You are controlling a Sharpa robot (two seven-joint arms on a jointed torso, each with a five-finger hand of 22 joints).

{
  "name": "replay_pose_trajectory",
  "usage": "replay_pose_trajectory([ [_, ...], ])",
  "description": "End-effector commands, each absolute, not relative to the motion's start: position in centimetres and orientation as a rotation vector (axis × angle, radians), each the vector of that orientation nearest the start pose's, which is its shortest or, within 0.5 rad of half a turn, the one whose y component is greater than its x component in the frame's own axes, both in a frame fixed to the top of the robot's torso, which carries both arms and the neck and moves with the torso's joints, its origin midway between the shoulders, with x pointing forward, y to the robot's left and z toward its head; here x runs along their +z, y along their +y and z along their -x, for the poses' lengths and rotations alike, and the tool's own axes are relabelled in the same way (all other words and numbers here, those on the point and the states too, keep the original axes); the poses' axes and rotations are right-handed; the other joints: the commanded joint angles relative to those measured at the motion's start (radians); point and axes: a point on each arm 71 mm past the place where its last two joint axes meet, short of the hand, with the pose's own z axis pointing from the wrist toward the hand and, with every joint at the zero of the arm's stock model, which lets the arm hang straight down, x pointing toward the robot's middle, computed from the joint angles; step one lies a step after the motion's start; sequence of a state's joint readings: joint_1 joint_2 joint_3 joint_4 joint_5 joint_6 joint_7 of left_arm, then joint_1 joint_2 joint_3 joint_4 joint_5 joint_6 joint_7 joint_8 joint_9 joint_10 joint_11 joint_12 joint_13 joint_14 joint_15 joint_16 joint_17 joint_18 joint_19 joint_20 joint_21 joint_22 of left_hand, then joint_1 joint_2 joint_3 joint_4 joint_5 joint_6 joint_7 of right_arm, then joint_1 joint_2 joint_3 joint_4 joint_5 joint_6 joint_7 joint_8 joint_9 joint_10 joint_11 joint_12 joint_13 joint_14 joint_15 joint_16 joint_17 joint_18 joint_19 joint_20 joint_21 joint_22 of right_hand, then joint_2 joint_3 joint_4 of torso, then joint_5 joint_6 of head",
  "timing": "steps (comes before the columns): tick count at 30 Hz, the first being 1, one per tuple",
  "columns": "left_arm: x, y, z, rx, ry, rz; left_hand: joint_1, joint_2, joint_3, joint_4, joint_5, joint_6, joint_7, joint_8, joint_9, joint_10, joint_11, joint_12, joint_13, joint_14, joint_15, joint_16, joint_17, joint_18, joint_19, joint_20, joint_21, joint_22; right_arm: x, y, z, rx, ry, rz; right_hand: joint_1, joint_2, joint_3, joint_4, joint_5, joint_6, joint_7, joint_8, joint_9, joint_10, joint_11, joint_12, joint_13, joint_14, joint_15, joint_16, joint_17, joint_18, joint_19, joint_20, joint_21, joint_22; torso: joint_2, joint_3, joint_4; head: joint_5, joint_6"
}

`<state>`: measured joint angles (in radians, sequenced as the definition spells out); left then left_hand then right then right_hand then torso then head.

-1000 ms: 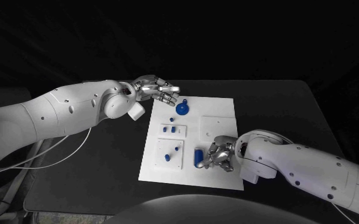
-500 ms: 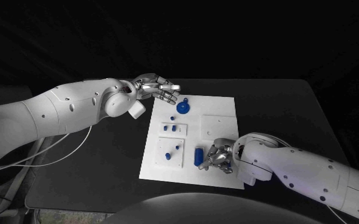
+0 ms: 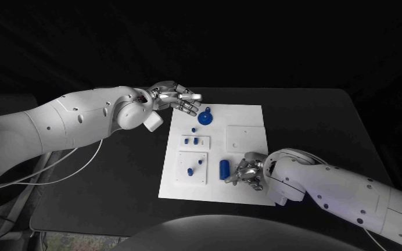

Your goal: Assemble the parts on the task board

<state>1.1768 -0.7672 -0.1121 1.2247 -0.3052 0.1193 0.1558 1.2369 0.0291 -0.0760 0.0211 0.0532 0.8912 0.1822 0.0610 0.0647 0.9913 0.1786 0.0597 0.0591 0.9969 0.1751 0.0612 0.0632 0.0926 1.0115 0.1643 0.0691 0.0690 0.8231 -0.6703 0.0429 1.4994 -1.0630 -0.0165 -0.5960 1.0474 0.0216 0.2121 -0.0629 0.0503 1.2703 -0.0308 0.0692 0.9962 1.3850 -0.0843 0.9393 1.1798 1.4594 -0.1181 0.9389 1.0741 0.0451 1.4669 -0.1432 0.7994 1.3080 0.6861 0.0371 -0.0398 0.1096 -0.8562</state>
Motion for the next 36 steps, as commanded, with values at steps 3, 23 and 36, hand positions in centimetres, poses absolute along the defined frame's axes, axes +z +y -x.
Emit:
replay_pose_trajectory([
  [3,-24.8,23.8,-50.8,-1.393,1.984,0.865,0.002,0.011,0.0,-0.004,-0.001,0.0,-0.002,0.004,0.0,-0.001,-0.001,0.001,0.0,0.005,0.0,0.0,0.0,0.02,0.002,0.002,-0.001,0.0,-36.3,-14.2,-38.5,0.534,2.592,-0.43,-0.02,-0.012,0.029,-0.004,-0.001,-0.013,0.002,-0.006,0.004,-0.007,0.0,-0.013,-0.006,-0.002,-0.007,-0.007,-0.008,-0.014,0.011,-0.004,-0.008,0.095,-0.001,-0.0003,-0.0006,0.0,-0.003],
  [23,-24.9,24.6,-51.2,-1.377,1.974,0.885,0.008,0.019,0.0,-0.016,0.0,0.0,-0.002,0.004,0.0,-0.001,-0.001,0.001,0.0,0.005,0.0,0.0,0.0,0.02,0.001,0.002,-0.002,0.0,-36.6,-13.9,-38.2,0.588,2.6,-0.411,0.122,-0.131,-0.058,-0.039,0.133,-0.002,0.007,-0.005,-0.065,-0.021,0.006,-0.022,-0.021,-0.003,-0.002,-0.018,-0.008,-0.011,0.006,0.002,-0.024,0.093,0.0,0.0003,-0.0004,-0.002,-0.009],
  [36,-24.9,24.8,-51.2,-1.369,1.97,0.892,0.007,0.023,-0.004,-0.023,0.0,0.002,-0.002,0.004,0.0,-0.001,-0.001,0.001,0.0,0.006,0.0,0.0,0.0,0.02,0.001,0.002,-0.001,0.0,-35.1,-15.0,-38.2,0.63,2.528,-0.437,0.114,-0.124,-0.056,-0.015,0.144,-0.006,0.006,-0.005,-0.075,-0.018,0.004,-0.015,-0.019,-0.002,-0.004,-0.018,-0.005,-0.011,0.008,0.0,-0.023,0.093,-0.001,0.0007,-0.0018,-0.006,0.001],
])
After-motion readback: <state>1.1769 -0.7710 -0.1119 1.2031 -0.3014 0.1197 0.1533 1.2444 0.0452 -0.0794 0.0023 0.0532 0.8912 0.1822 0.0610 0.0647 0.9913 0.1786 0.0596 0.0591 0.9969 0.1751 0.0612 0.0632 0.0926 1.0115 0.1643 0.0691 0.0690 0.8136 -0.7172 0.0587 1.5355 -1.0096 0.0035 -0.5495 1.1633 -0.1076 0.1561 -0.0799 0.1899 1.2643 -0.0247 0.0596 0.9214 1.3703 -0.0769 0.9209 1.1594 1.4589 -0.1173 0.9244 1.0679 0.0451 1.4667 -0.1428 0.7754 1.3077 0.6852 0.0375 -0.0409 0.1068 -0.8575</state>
